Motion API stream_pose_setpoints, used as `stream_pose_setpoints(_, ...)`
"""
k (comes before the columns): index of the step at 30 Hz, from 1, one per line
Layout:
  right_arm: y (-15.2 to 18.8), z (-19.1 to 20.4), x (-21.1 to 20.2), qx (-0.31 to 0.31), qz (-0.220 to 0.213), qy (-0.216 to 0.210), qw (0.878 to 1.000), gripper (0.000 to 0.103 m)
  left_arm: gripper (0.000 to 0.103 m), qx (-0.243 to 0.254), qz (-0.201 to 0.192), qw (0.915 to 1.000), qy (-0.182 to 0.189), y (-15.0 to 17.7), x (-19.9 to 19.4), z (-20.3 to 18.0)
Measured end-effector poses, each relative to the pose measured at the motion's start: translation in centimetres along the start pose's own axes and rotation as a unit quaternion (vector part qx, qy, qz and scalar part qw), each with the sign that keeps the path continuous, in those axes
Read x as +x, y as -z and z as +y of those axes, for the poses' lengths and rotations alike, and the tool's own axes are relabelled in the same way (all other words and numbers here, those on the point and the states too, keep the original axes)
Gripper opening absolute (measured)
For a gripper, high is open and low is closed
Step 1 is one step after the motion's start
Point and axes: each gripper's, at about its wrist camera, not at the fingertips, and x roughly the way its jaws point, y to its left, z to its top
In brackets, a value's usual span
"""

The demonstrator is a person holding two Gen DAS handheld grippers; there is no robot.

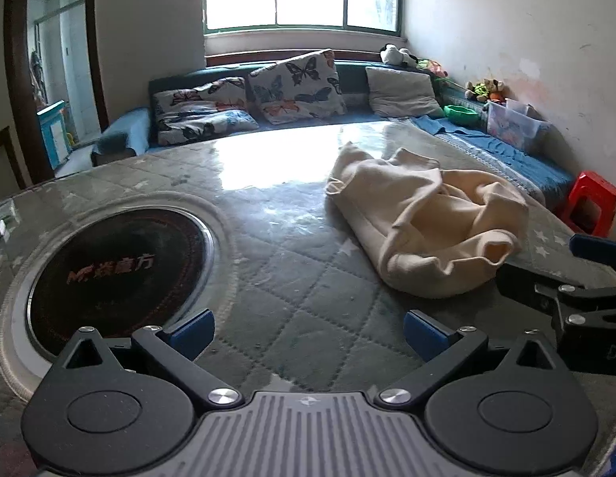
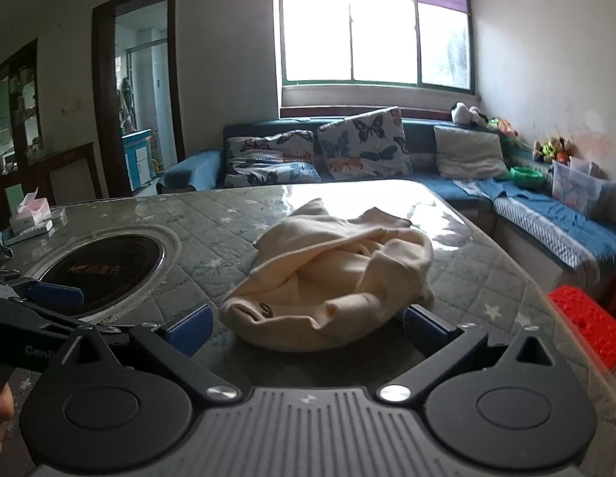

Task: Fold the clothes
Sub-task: 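Approach the crumpled cream sweatshirt with both grippers open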

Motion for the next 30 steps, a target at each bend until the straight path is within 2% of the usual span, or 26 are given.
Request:
stream_pose_setpoints(5, 0.5, 0.0, 0.1, -0.004, 0.007, 0.013, 1.000, 0.103, 0.103, 0.007, -0.003, 1.0000, -0.006, 0.0, -0.3, -0.6)
stream_pose_setpoints(7, 0.9, -1.0, -0.6, 0.018, 0.007, 0.006, 1.000, 0.103, 0.103, 0.010, -0.004, 0.9999, -0.008, 0.0, -0.4, -0.8)
stream_pose_setpoints(16, 1.6, -1.8, -1.3, 0.047, 0.021, 0.034, 0.998, 0.103, 0.103, 0.020, 0.014, 0.9997, -0.007, 0.9, -0.8, -1.4)
stream_pose_setpoints(19, 1.9, -1.8, -1.3, 0.047, 0.029, 0.045, 0.997, 0.103, 0.103, 0.009, 0.025, 0.9996, -0.001, 1.2, -0.9, -1.3)
stream_pose_setpoints(23, 2.1, -1.7, -1.4, 0.047, 0.037, 0.045, 0.997, 0.103, 0.103, -0.003, 0.042, 0.9990, -0.012, 1.6, -0.9, -1.2)
stream_pose_setpoints(30, 2.3, -1.0, -1.5, 0.031, 0.044, 0.044, 0.998, 0.103, 0.103, -0.004, 0.044, 0.9988, -0.023, 2.3, -1.2, -1.3)
